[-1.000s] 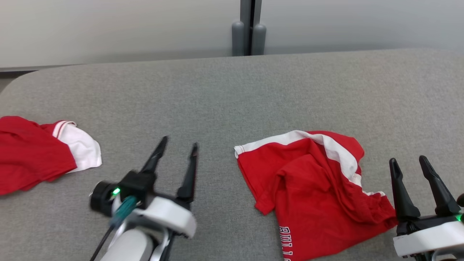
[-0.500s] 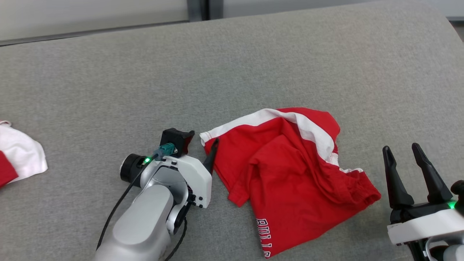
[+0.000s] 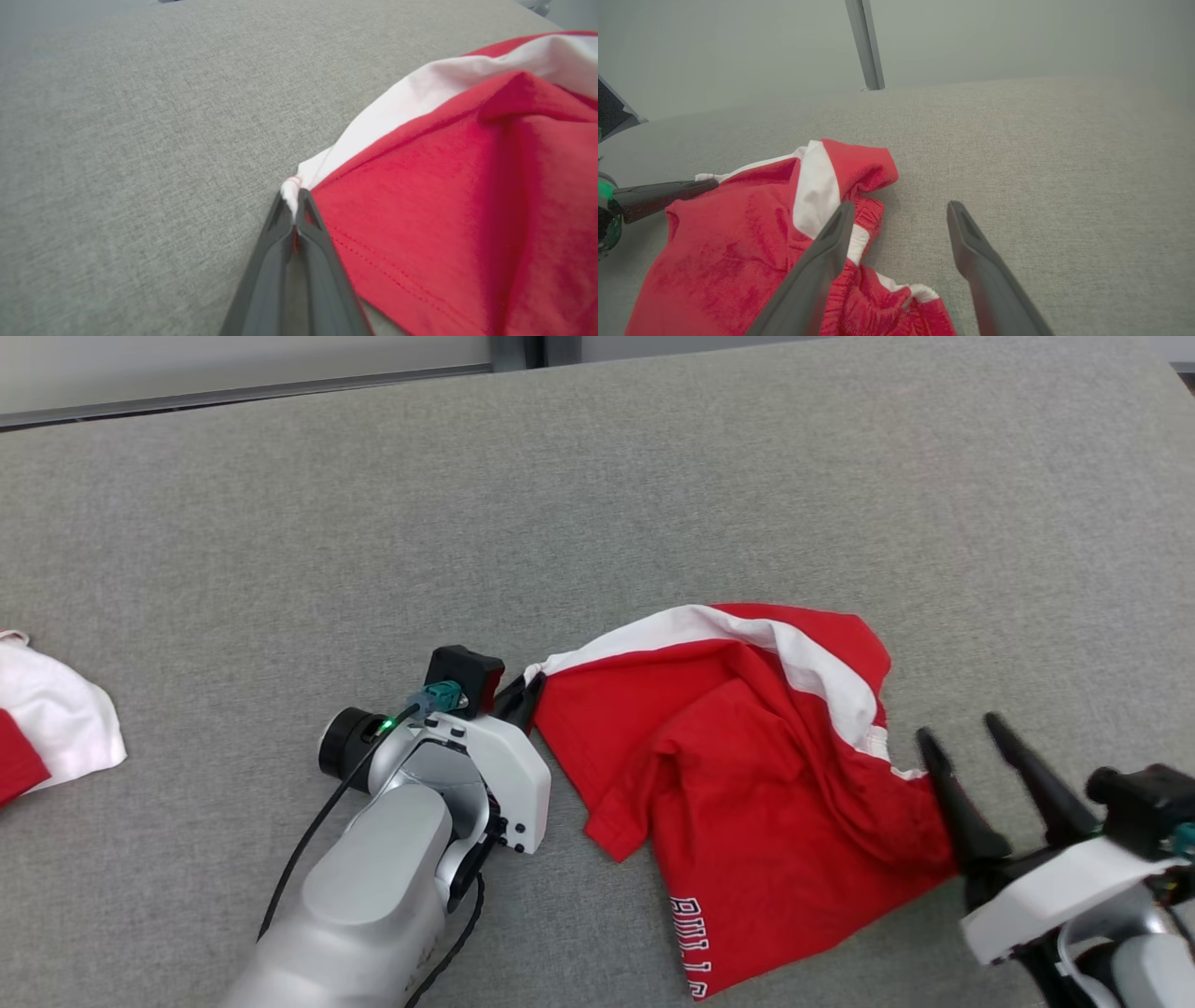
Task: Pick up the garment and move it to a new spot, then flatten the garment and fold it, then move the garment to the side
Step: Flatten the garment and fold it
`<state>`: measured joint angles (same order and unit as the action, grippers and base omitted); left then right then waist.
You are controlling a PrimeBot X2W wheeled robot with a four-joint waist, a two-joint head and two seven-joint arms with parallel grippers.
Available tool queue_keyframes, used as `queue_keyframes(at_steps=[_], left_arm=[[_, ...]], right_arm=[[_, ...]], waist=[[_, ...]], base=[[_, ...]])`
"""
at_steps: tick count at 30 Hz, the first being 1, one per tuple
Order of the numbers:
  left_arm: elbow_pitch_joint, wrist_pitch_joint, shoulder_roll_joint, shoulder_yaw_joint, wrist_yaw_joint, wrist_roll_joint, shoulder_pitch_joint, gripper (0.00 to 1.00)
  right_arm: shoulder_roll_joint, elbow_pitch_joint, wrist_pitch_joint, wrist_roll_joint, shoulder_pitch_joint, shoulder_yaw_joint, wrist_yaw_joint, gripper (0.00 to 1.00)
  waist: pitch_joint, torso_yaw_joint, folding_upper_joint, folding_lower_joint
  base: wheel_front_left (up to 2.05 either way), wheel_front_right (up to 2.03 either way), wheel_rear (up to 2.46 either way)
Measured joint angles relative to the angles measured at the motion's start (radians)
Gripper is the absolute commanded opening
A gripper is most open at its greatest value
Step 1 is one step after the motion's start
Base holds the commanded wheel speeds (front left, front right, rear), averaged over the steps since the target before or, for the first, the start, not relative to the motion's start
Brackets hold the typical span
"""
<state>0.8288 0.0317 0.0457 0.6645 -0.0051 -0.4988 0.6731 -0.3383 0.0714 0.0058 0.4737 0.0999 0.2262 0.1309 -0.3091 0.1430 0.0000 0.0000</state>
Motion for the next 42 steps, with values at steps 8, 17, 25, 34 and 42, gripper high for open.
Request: queue_keyframes(at_steps=[8,17,25,34,42], left_arm=[[-0.007,0.026,0.001,0.056,0.003,-0.052,0.015,0.00],[-0.005,0.060,0.001,0.121,0.024,-0.108,0.033,0.00],[0.002,0.093,0.000,0.165,0.033,-0.150,0.052,0.00],[-0.026,0.213,0.008,0.152,0.079,-0.157,0.053,0.00],[-0.374,0.230,0.143,0.051,0.150,-0.049,0.027,0.00]], right_arm=[[-0.037,0.062,0.116,0.081,0.058,0.123,0.000,1.00],[-0.055,0.109,0.139,0.165,0.114,0.182,0.000,0.42],[-0.081,0.117,0.117,0.236,0.131,0.220,0.000,0.00],[-0.105,0.099,-0.057,0.150,0.126,0.143,0.000,0.00],[-0.113,-0.013,-0.105,0.067,0.130,0.023,0.000,0.00]], waist=[[-0.012,-0.032,0.0000,0.0000],[-0.024,-0.049,0.0000,0.0000],[-0.032,-0.062,0.0000,0.0000],[0.003,-0.068,0.0000,0.0000],[0.097,-0.069,0.0000,0.0000]], base=[[0.00,0.00,0.00],[0.00,0.00,0.00],[0.00,0.00,0.00],[0.00,0.00,0.00],[0.00,0.00,0.00]])
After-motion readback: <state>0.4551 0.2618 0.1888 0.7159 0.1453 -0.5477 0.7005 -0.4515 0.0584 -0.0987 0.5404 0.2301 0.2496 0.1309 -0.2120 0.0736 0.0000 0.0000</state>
